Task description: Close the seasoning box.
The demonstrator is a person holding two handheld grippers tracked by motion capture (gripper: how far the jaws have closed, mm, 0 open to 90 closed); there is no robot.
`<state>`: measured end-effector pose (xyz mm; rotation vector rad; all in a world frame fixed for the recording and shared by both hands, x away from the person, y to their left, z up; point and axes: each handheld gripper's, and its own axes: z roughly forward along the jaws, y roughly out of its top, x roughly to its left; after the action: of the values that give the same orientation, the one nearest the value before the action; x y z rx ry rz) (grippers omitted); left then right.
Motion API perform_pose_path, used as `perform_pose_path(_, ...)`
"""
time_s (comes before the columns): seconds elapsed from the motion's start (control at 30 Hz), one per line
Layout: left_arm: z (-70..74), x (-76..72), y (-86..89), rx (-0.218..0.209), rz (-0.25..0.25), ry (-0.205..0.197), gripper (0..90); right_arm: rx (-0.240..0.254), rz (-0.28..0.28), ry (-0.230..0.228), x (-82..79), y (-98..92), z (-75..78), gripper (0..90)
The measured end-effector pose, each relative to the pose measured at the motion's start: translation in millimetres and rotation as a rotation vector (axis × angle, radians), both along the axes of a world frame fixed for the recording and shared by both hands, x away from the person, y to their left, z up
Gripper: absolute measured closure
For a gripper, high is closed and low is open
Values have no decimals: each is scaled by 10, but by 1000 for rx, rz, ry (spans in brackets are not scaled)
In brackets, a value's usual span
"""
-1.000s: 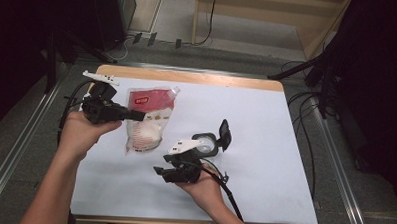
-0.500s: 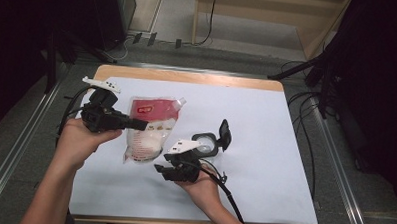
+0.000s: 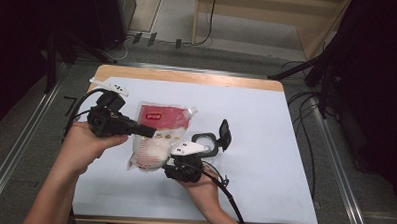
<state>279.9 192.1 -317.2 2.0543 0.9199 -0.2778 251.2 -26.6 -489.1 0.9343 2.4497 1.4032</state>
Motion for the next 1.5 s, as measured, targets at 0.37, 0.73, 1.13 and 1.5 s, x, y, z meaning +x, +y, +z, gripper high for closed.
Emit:
perform_pose_path(0.37,-74,41,-34,17,28,7,900,-38,86,-94,-147,80,45,526)
perform_pose_path(0.73,-108,58,-77,14,38,-35,900,-27,121,-48,-210,76,93,526)
perform_pose_path(1.13,-217,71,-178,31,14,-127,859,-19,144,-11,-227,94,132,527)
perform_pose_path(1.5,-299,79,-277,36,10,-127,853,-45,183,-46,-330,172,217,510)
